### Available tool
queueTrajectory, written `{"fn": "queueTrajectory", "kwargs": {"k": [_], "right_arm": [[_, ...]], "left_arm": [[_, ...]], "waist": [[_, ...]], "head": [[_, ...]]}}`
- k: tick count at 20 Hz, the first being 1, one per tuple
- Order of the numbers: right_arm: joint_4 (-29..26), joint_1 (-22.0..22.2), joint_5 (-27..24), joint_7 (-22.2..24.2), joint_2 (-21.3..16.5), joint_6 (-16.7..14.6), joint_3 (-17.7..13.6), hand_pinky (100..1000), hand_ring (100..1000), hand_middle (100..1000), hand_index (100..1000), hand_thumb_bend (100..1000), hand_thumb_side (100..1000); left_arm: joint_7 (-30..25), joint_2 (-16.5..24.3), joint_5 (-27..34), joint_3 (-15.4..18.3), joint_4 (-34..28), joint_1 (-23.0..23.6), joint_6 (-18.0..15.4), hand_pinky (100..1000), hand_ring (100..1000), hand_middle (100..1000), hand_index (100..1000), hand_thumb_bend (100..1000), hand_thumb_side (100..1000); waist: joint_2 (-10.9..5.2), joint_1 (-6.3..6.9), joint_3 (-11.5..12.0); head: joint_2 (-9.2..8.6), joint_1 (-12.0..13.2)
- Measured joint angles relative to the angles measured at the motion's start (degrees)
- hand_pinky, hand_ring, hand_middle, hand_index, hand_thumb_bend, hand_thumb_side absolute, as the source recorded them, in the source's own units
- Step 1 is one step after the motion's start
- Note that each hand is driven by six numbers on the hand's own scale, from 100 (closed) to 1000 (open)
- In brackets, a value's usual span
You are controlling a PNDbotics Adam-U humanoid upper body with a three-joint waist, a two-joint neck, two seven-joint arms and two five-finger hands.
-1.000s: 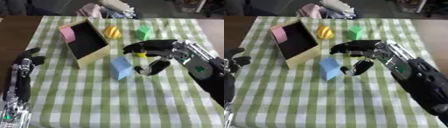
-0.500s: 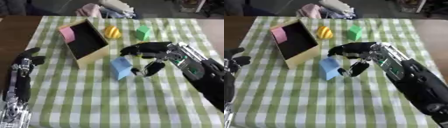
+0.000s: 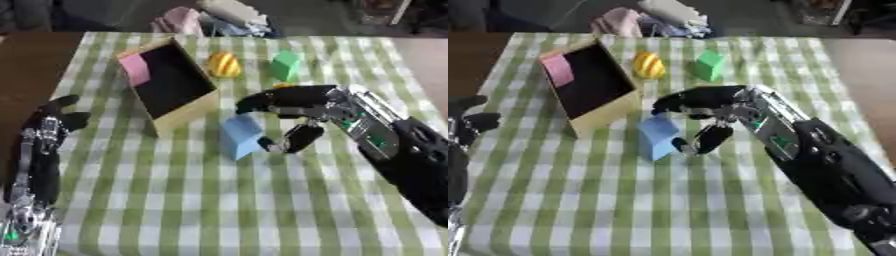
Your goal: Pick up objects on the table and place them in the box.
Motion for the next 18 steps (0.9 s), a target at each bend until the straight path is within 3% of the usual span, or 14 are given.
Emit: {"fn": "queueTrajectory", "kwargs": {"k": [18], "right_arm": [[5.19, -0.61, 4.53, -0.41, 2.41, -1.13, -0.64, 1000, 1000, 1000, 1000, 100, 426]], "left_arm": [[-0.09, -0.03, 0.05, -0.02, 0.00, -0.11, 0.04, 728, 676, 758, 769, 100, 870]], "waist": [[0.10, 0.00, 0.23]], "head": [[0.00, -0.28]]}}
